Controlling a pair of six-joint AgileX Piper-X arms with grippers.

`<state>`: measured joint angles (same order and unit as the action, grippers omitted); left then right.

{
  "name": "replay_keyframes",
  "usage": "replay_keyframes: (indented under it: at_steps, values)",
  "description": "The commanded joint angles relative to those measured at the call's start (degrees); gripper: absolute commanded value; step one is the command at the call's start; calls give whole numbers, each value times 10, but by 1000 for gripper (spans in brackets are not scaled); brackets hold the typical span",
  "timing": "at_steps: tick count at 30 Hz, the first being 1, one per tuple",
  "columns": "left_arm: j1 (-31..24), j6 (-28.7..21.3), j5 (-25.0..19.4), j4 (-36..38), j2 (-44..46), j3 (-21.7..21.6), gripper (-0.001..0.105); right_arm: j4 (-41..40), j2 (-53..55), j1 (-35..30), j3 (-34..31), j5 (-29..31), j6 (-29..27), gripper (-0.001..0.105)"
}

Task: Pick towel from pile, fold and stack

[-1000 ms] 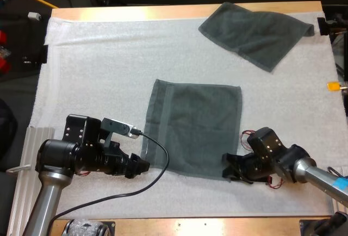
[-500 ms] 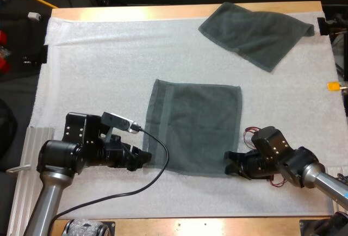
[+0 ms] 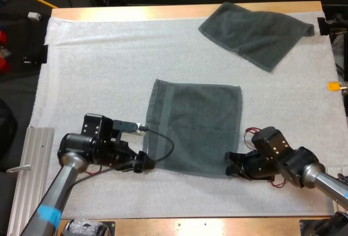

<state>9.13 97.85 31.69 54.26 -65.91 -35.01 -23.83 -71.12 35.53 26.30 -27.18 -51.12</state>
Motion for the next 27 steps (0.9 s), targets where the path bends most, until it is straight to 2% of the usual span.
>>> replay_keyframes:
  at_steps: [1,10,14,18,23,27]
  values:
    - [0,12,1,-17,-13,-1,67,-7,5,1,-3,4,-5,0]
    - [0,13,4,-66,-129,-1,67,-8,5,1,-3,4,-5,0]
    - [0,13,30,-87,-167,-1,67,-8,5,1,-3,8,-5,0]
    - [0,13,37,-88,-190,-1,66,-8,5,1,-3,12,-5,0]
    - [0,13,95,-93,-205,-1,54,-8,5,1,-3,12,-5,0]
    - [0,13,95,-93,-205,-1,45,-8,5,1,-3,12,-5,0]
